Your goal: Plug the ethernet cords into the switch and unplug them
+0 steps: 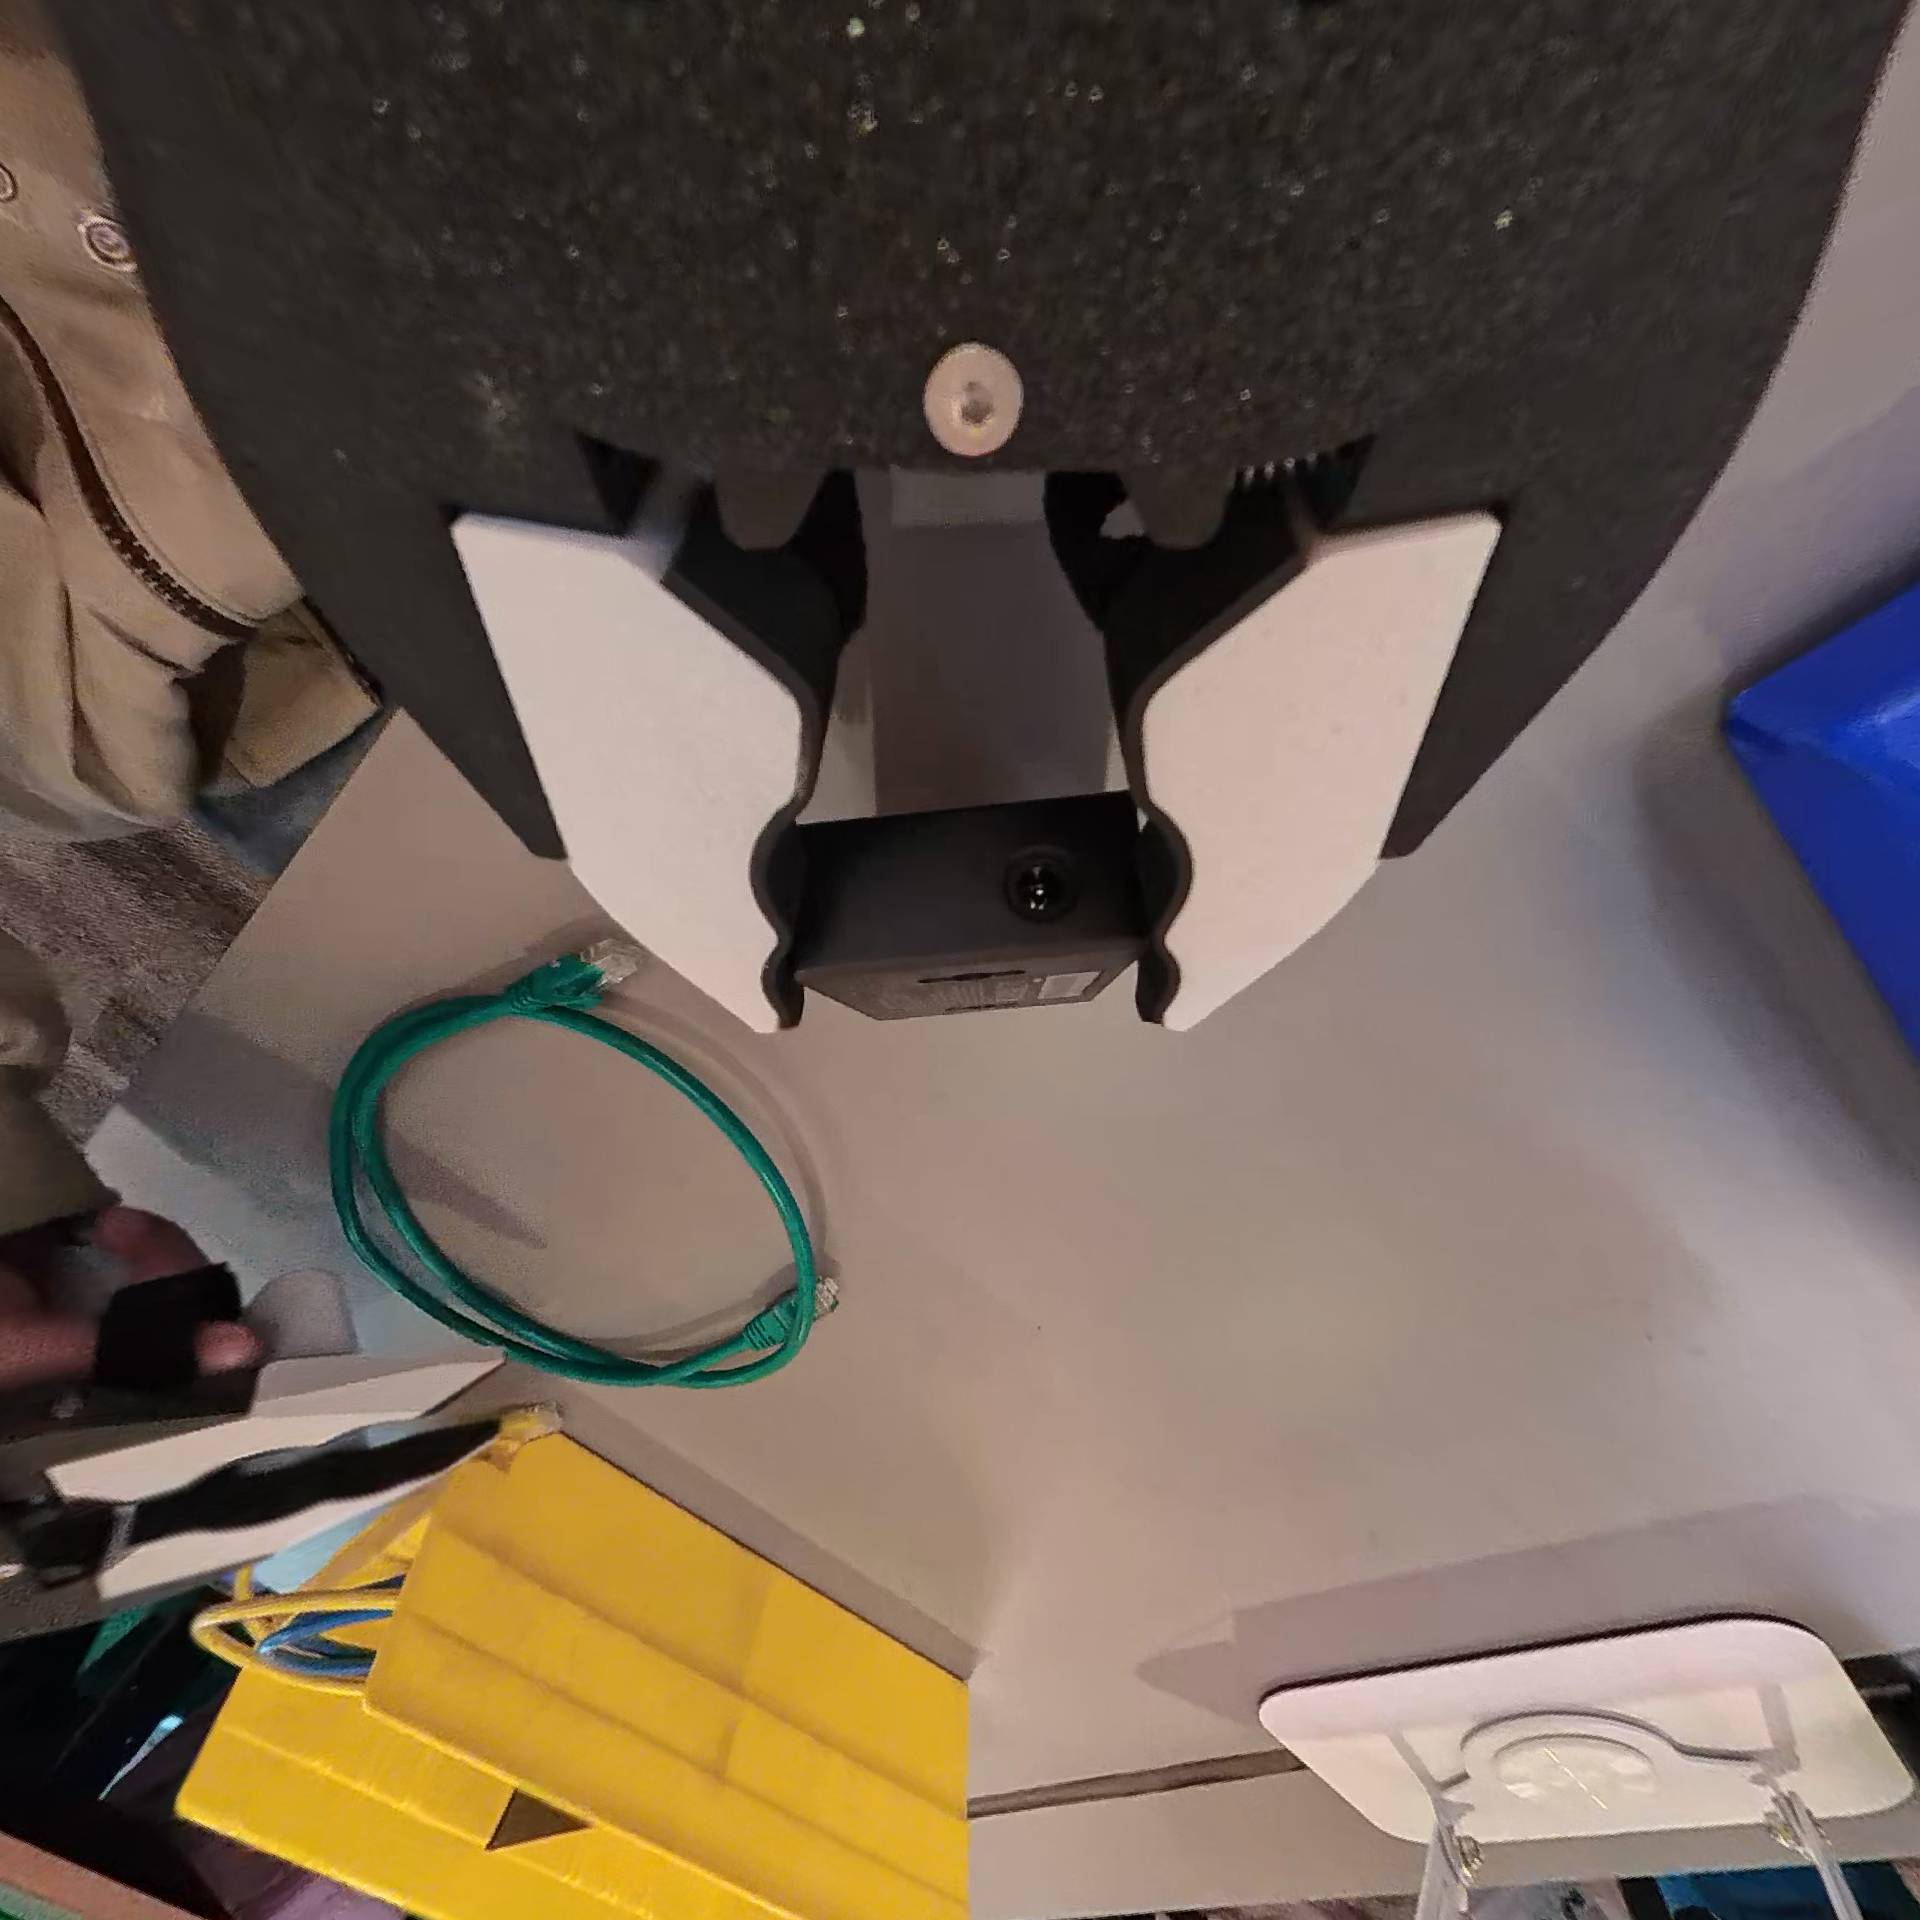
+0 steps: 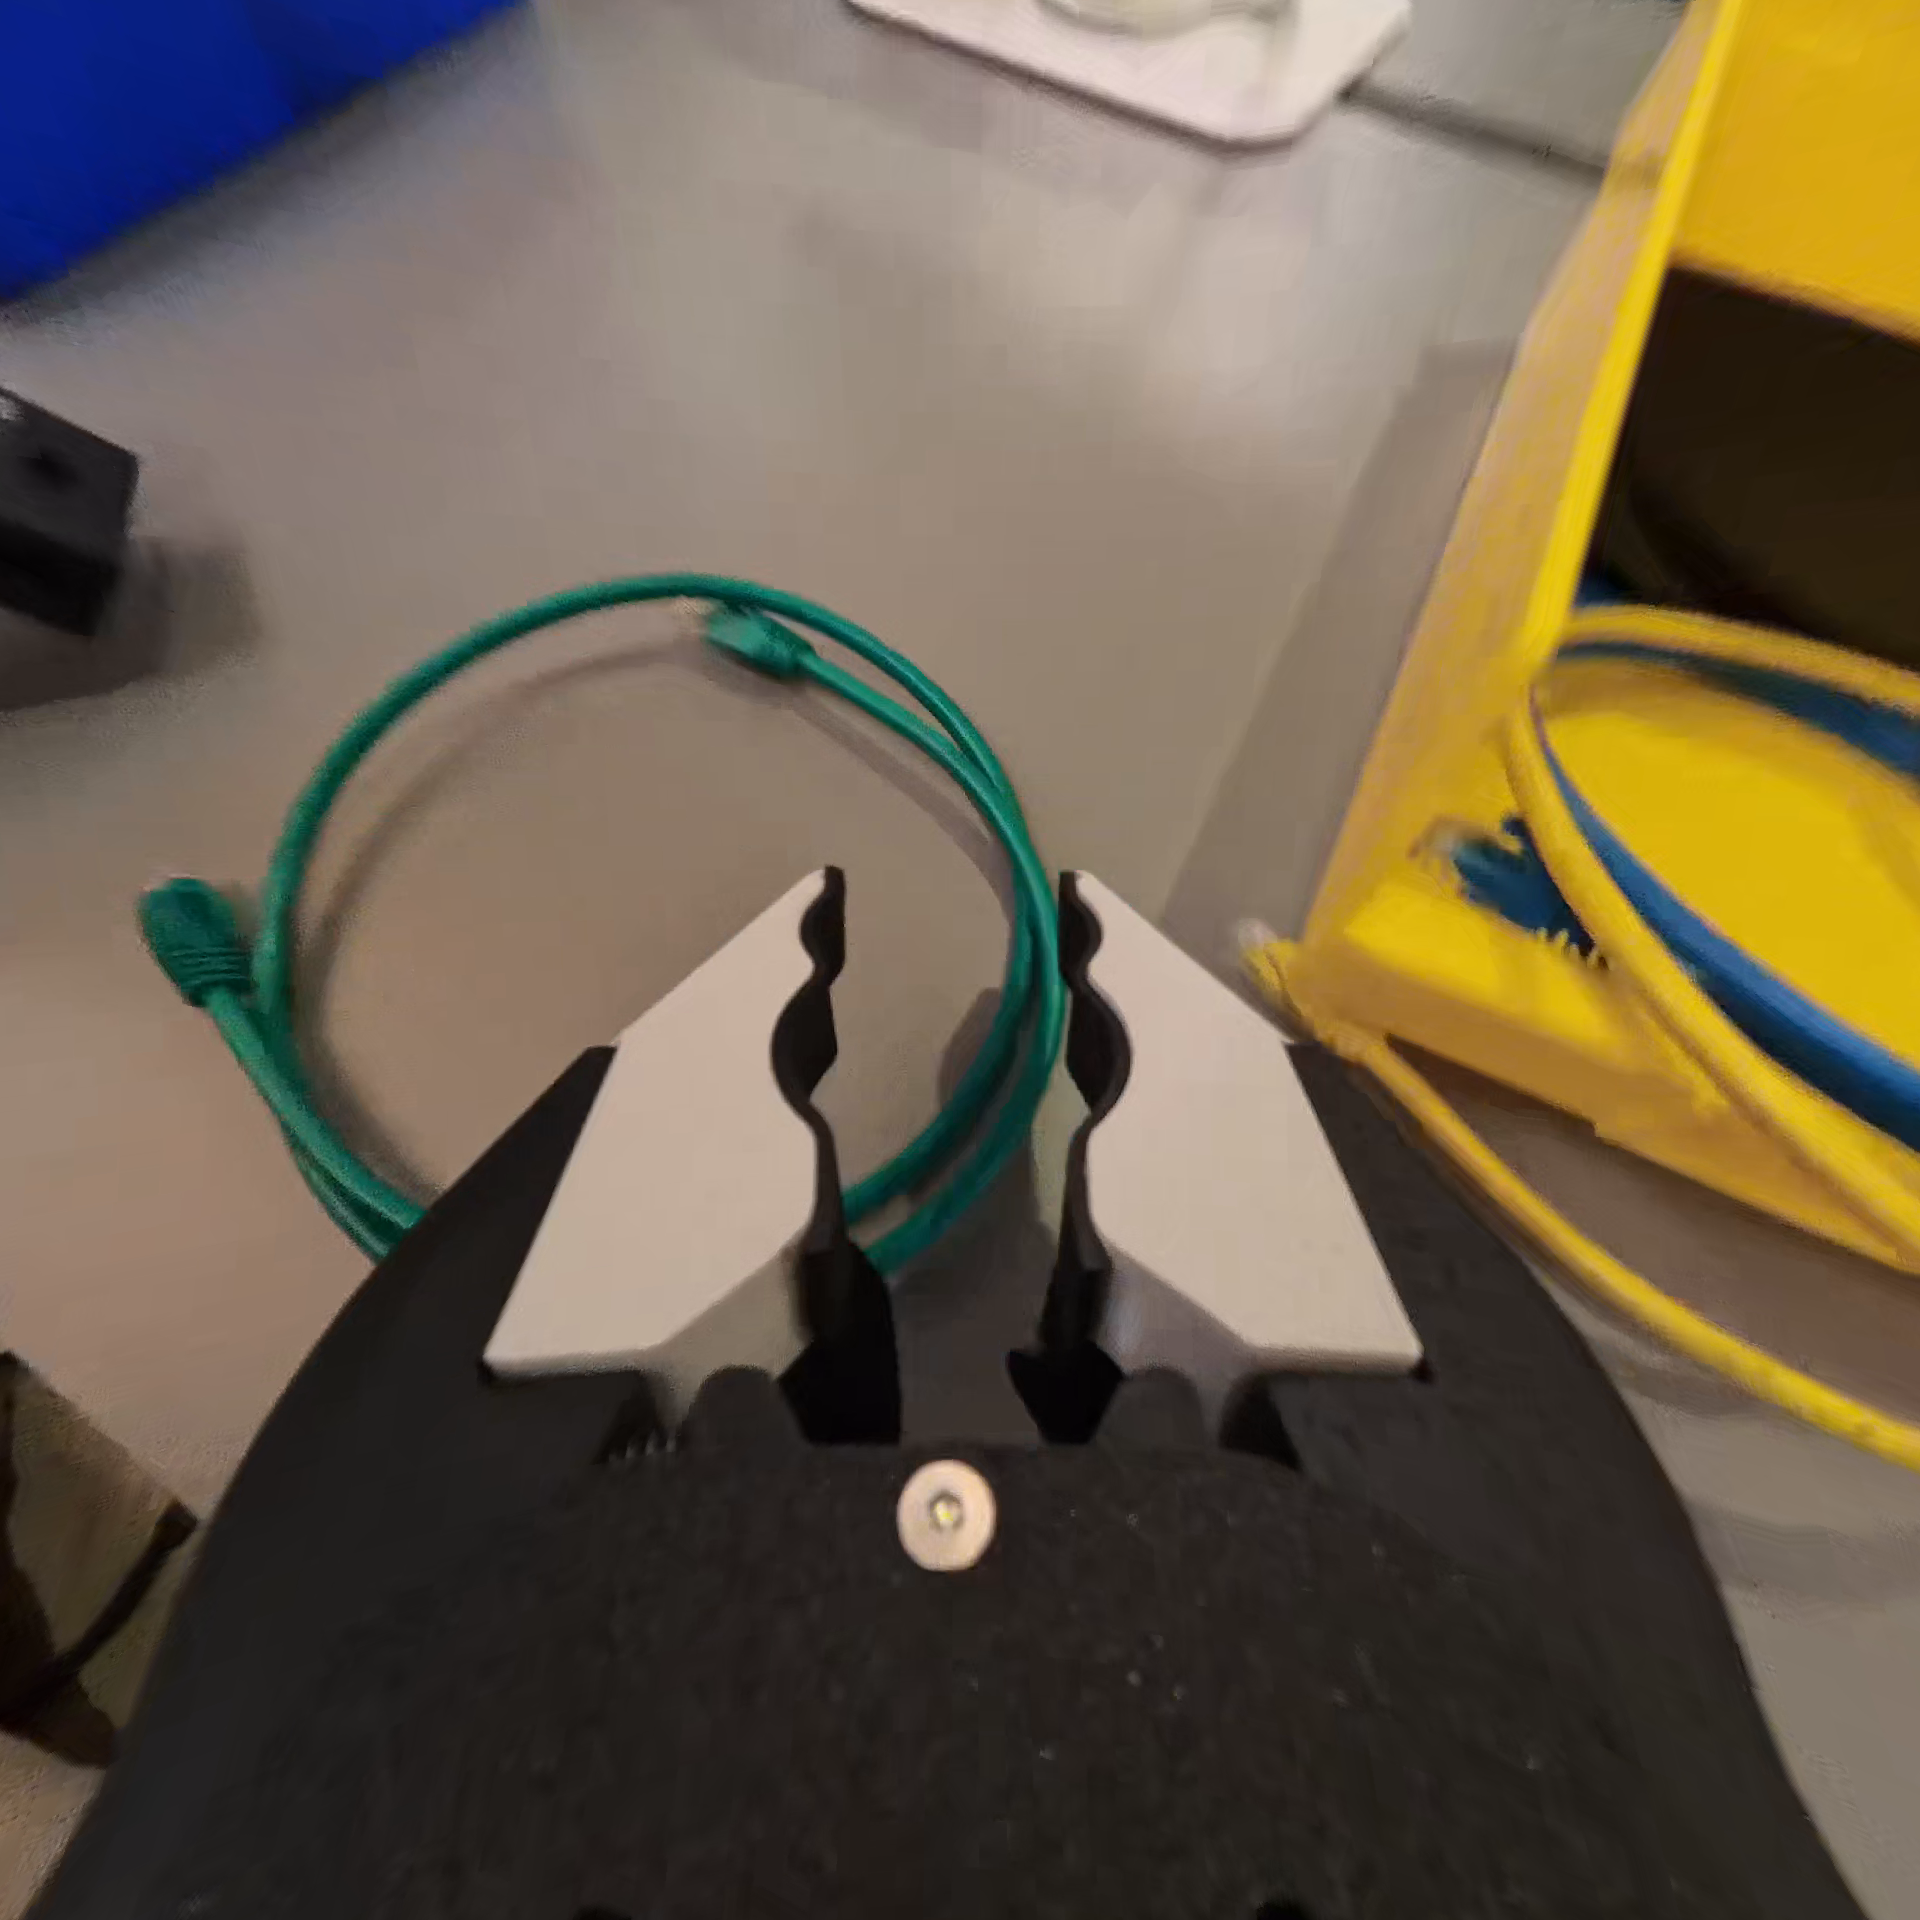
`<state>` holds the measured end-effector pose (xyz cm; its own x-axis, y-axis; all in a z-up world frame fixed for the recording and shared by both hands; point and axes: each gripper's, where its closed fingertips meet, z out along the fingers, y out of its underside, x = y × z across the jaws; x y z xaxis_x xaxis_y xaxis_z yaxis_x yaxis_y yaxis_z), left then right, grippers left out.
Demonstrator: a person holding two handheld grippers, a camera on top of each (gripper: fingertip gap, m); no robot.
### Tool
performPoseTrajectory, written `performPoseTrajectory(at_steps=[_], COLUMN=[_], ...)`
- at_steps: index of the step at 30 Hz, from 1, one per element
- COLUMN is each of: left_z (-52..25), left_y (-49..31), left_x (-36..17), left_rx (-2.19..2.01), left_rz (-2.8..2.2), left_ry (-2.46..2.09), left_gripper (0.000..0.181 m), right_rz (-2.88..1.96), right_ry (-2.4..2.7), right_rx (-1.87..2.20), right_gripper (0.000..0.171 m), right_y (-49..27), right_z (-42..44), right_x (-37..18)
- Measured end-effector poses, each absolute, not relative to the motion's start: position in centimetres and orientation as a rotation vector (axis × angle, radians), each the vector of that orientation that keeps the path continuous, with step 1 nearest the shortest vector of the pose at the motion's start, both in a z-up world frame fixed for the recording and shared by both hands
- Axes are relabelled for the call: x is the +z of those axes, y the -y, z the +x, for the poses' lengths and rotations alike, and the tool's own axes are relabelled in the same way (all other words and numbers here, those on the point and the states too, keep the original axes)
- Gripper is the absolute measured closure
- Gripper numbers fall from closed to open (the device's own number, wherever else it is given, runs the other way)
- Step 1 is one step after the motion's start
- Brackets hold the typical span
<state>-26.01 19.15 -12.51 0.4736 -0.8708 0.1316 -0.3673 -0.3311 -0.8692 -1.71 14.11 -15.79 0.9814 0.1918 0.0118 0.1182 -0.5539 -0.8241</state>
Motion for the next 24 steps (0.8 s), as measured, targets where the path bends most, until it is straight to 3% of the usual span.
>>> performPoseTrajectory(at_steps=[5,7,12,19,24], left_z=[-25.3,-25.1,-25.2,-25.9,-25.8], left_y=[-18.6,-18.3,-18.1,-18.3,-17.9], left_x=[-13.1,-13.1,-12.8,-12.2,-12.2], left_rx=[-0.809,-0.817,-0.853,-0.865,-0.9], left_rz=[-1.92,-1.917,-1.915,-1.912,-1.92], left_ry=[-1.066,-1.075,-1.068,-1.046,-1.051], left_gripper=[0.12,0.12,0.12,0.12,0.12], right_rz=[-2.278,-2.303,-2.33,-2.082,-1.948], right_ry=[0.17,0.114,0.209,0.264,0.024], right_rx=[0.128,0.188,0.189,0.131,0.085], right_gripper=[0.132,0.159,0.166,0.166,0.166], right_y=[-14.4,-14.4,-13.8,-13.3,-11.6], right_z=[-0.6,-0.6,-1.0,-1.3,7.4], right_x=[-18.9,-19.2,-18.5,-6.8,1.4])
